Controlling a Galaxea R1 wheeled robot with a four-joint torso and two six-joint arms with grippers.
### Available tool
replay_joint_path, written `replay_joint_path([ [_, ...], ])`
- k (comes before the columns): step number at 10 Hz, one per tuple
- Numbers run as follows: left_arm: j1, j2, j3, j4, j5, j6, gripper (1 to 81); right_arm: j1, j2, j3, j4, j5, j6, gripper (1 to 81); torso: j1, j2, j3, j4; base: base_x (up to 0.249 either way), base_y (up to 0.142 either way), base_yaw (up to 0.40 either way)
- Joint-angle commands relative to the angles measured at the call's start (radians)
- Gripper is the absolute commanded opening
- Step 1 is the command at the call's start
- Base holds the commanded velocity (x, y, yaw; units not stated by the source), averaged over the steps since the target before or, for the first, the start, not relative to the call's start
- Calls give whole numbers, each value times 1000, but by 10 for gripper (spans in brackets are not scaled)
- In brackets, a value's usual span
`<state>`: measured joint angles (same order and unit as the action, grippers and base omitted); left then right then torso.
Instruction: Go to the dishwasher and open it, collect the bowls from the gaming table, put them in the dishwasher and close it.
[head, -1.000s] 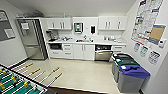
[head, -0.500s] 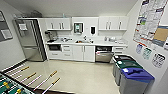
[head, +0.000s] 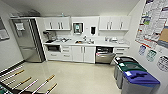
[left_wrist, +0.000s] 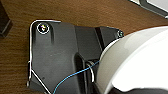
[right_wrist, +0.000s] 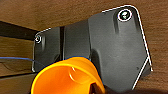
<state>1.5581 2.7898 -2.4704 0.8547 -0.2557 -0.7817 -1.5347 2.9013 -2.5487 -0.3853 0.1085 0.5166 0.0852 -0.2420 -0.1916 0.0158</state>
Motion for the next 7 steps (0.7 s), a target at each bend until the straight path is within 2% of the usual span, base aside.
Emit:
replay_joint_path([
  [1,-39,-16,7,14,10,4,10,47,-11,6,-3,-36,-3,10,0,0,0,0,201,0,0],
  [7,-39,-16,5,14,10,4,10,46,-12,4,-3,-36,-3,10,0,0,0,0,201,0,0],
])
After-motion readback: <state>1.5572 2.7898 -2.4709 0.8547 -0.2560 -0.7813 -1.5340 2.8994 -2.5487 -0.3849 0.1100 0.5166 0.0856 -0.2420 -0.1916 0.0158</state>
